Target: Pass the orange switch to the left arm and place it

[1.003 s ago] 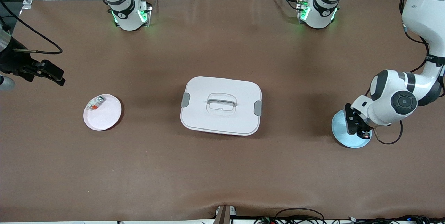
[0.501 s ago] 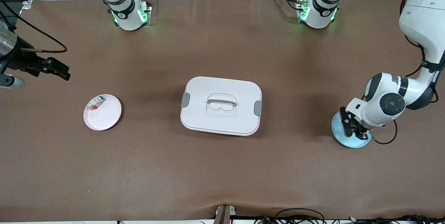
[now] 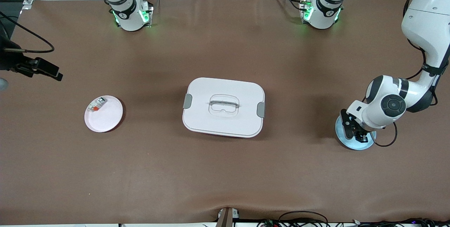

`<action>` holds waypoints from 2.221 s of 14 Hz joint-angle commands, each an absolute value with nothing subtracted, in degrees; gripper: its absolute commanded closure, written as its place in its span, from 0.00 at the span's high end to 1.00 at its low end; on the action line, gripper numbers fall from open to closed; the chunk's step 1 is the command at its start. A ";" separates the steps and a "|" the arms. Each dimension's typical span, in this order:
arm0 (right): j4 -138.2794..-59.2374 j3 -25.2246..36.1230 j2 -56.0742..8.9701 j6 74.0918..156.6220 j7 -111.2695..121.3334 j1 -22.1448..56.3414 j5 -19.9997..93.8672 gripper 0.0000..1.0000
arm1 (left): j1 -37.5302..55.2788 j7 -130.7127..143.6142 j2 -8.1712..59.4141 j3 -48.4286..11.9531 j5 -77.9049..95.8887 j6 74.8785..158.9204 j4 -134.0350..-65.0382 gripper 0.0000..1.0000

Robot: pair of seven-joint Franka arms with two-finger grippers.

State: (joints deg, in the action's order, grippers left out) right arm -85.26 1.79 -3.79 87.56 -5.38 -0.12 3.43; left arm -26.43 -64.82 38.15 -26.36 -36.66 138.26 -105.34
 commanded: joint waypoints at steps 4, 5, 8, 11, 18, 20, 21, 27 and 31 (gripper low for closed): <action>-84.29 0.62 -3.78 86.84 -4.13 -0.53 3.52 1.00 | -26.89 -64.07 32.36 -28.48 -32.37 135.37 -104.86 1.00; -84.37 0.62 -3.78 86.84 -4.04 -0.61 3.52 1.00 | -26.89 -64.16 31.21 -28.48 -30.17 133.61 -104.33 1.00; -85.17 0.62 -3.17 87.19 -4.13 -0.18 2.47 1.00 | -26.98 -63.99 28.48 -28.39 -24.11 128.52 -100.91 1.00; -88.05 0.53 -0.37 89.19 -4.04 -0.44 1.76 1.00 | -28.47 -63.11 27.51 -28.21 -15.41 122.10 -95.38 1.00; -94.57 1.05 4.57 94.40 -4.57 3.25 -1.23 1.00 | -29.09 -39.68 23.83 -28.39 -11.08 109.27 -86.32 1.00; -94.31 1.14 4.48 94.39 -4.57 3.52 -1.32 1.00 | -28.83 -29.59 22.07 -28.48 -10.46 106.71 -85.25 1.00; -94.05 1.14 4.40 94.31 -4.57 3.25 -1.41 1.00 | -28.83 -24.92 21.10 -28.56 -10.20 105.57 -85.25 1.00; -90.71 0.97 2.91 94.48 -4.39 2.46 -1.32 1.00 | -28.74 -13.55 15.48 -29.53 -8.97 103.10 -85.25 1.00; -88.07 -0.34 1.67 94.39 -4.05 -1.21 -0.45 1.00 | -28.30 -7.47 12.40 -30.41 -8.97 99.67 -85.25 1.00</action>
